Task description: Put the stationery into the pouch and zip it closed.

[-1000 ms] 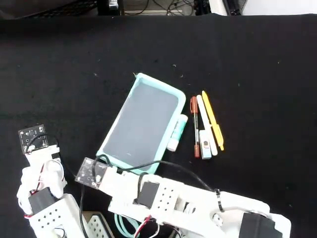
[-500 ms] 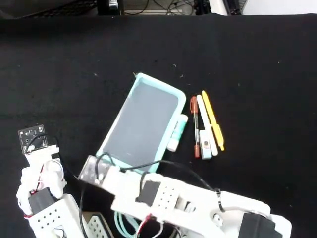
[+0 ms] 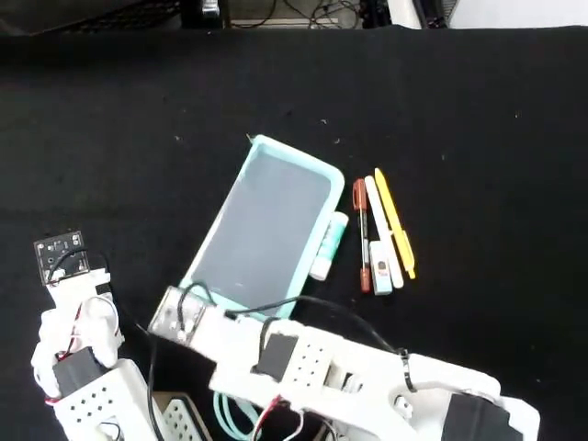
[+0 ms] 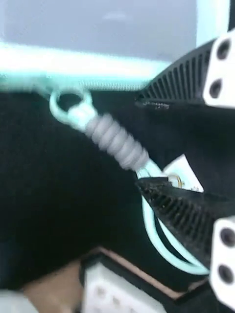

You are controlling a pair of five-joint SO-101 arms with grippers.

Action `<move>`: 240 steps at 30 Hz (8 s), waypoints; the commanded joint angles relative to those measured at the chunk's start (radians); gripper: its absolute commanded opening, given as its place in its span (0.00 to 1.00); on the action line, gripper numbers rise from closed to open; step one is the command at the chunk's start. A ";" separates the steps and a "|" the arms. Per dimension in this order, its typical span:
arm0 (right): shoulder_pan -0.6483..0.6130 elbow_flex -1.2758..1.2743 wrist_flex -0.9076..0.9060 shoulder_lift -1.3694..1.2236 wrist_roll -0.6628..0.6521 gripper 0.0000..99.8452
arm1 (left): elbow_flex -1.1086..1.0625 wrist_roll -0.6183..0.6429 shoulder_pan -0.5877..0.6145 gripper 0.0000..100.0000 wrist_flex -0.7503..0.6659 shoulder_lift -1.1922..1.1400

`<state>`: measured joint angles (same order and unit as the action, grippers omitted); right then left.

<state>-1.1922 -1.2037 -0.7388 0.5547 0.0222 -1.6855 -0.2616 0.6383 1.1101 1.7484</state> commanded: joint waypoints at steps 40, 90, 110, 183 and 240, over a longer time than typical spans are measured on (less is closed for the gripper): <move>0.575 -0.262 -0.284 1.009 -0.242 0.02 | -0.016 -0.005 -0.008 0.03 -0.011 -0.002; 0.081 0.289 0.034 -0.236 -0.005 0.38 | -0.016 -0.005 -0.008 0.03 -0.011 -0.002; 0.141 0.642 -0.269 -0.710 -0.086 0.10 | -0.016 -0.005 -0.008 0.03 -0.011 -0.002; 0.410 0.372 -0.051 -0.466 -0.287 0.18 | -0.016 -0.005 -0.007 0.03 -0.011 -0.002; 0.465 1.596 -0.640 -0.214 -0.313 0.01 | 0.081 0.264 -0.407 0.12 -0.407 0.028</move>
<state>-0.7334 0.3767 -1.3802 0.3460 -0.3230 -1.6625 0.0008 0.2854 0.6774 1.7760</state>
